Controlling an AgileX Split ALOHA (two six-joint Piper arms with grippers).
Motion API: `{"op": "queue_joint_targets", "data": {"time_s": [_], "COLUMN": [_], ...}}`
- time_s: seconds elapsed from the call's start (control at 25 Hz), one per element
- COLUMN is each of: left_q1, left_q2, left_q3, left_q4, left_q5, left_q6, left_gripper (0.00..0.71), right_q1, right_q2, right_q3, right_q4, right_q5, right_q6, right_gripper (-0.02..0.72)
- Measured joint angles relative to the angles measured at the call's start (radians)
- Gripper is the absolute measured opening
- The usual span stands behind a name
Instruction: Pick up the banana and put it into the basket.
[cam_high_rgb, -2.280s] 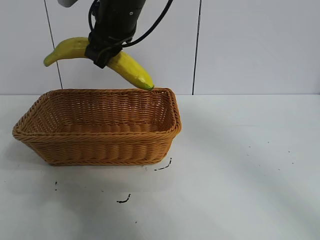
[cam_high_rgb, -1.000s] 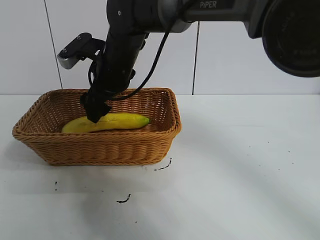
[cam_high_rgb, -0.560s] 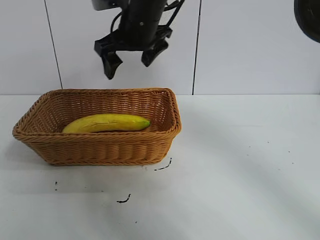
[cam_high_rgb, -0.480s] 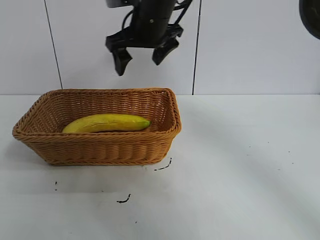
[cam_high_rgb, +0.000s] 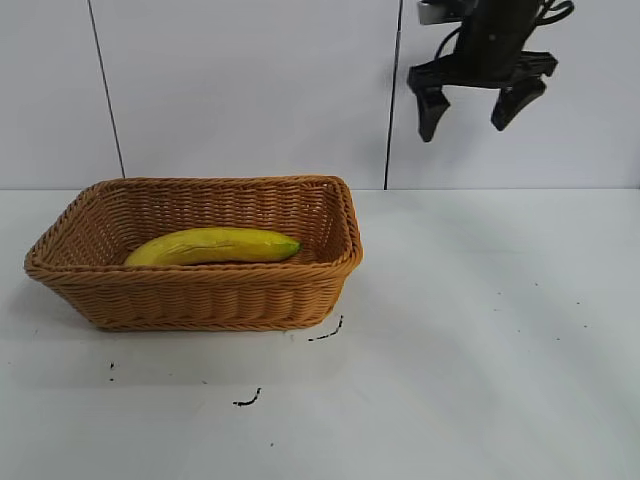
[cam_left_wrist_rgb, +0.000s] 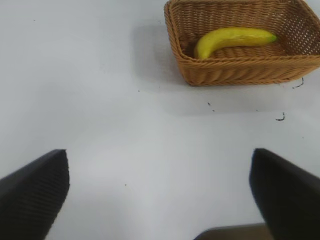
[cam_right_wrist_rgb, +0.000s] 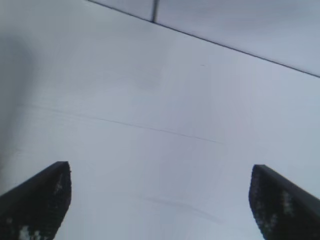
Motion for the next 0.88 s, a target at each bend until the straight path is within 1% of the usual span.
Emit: {"op": "queue_joint_targets", "data": {"time_s": [0.12, 0.28, 0.52, 0.88], "left_q1": [0.0, 0.0, 0.0, 0.0], "left_q2": [0.0, 0.0, 0.0, 0.0], "left_q3": [0.0, 0.0, 0.0, 0.0], "left_q4": [0.0, 0.0, 0.0, 0.0], "left_q5": [0.0, 0.0, 0.0, 0.0], "left_q6": [0.0, 0.0, 0.0, 0.0], "left_gripper": [0.695, 0.695, 0.695, 0.695], "right_q1": [-0.01, -0.014, -0.014, -0.014], "right_q2": [-0.049, -0.153, -0.413, -0.905], "right_q3": [0.075, 0.229, 0.586, 1.127], "right_q4": [-0.005, -0.004, 0.017, 0.027], "right_q5": [0.0, -0.001, -0.002, 0.0], "right_q6": [0.011, 0.047, 0.059, 0.059], "right_gripper": [0.696, 0.696, 0.696, 0.696]}}
